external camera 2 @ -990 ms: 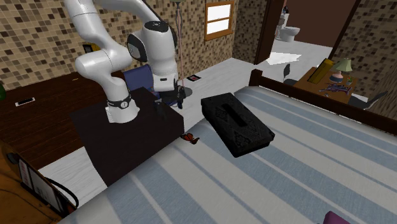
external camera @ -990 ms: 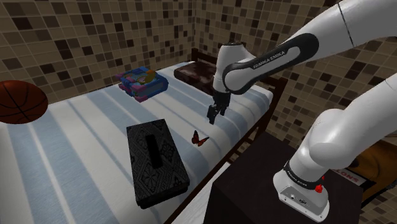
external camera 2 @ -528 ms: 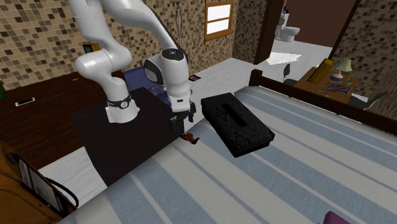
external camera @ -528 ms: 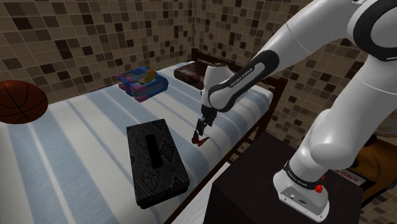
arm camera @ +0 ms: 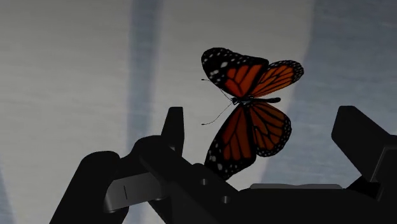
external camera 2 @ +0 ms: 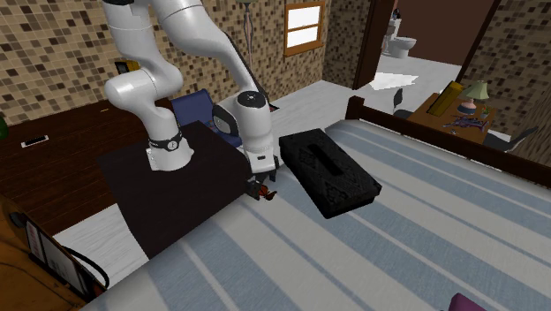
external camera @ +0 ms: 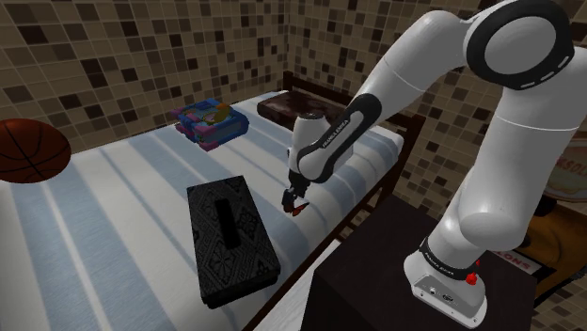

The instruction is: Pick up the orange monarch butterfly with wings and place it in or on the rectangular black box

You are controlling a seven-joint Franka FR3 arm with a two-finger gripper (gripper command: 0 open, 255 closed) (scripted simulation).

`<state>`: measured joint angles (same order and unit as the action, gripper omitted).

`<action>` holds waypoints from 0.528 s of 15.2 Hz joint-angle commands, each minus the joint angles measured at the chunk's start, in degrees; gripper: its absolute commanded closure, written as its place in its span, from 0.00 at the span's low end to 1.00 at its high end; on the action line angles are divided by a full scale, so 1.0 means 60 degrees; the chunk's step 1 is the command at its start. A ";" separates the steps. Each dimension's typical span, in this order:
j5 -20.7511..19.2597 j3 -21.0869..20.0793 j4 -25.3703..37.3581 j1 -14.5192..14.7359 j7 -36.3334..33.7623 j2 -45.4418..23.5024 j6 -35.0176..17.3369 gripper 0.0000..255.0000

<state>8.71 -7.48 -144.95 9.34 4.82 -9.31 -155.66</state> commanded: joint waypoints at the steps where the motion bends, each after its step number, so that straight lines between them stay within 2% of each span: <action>1: -0.0002 -0.0006 0.0021 0.0018 0.0001 -0.0297 -0.0281 0.00; 2: -0.0006 -0.0008 0.0048 0.0032 0.0000 -0.0526 -0.0485 0.00; 8: -0.0006 -0.0007 0.0048 0.0033 0.0001 -0.0526 -0.0485 0.00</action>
<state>8.68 -7.53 -144.67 9.53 4.82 -12.45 -158.55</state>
